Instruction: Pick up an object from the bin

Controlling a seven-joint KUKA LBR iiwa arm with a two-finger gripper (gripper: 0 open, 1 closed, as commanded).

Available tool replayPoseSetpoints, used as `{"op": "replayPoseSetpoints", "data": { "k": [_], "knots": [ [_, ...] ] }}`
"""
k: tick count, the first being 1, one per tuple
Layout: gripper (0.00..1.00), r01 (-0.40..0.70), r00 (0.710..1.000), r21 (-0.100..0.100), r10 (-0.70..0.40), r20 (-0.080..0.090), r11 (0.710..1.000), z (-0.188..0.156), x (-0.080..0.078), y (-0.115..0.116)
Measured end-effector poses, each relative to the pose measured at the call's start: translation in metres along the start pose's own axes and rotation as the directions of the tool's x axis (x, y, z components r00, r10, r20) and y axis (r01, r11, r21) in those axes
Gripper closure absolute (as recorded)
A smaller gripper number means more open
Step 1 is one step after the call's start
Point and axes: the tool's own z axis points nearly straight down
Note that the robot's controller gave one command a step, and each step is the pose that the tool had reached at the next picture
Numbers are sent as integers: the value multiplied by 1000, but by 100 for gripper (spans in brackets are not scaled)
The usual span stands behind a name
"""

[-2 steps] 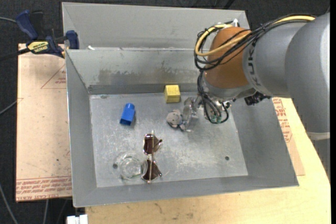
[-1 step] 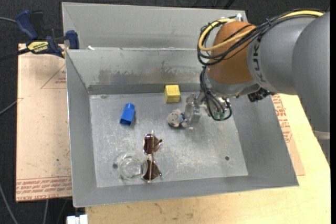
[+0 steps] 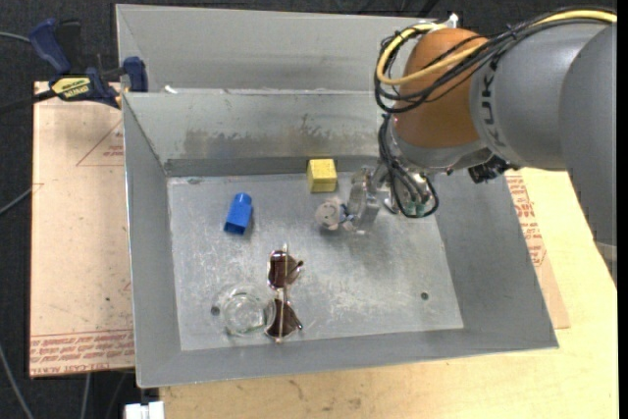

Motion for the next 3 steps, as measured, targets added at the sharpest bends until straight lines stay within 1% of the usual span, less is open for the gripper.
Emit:
{"op": "replayPoseSetpoints", "data": {
  "k": [2,3],
  "knots": [
    [100,0,1000,-1,0,7,1000,-29,-2,0],
    [100,1,1000,-1,-1,3,1000,-37,-1,0]
  ]
}}
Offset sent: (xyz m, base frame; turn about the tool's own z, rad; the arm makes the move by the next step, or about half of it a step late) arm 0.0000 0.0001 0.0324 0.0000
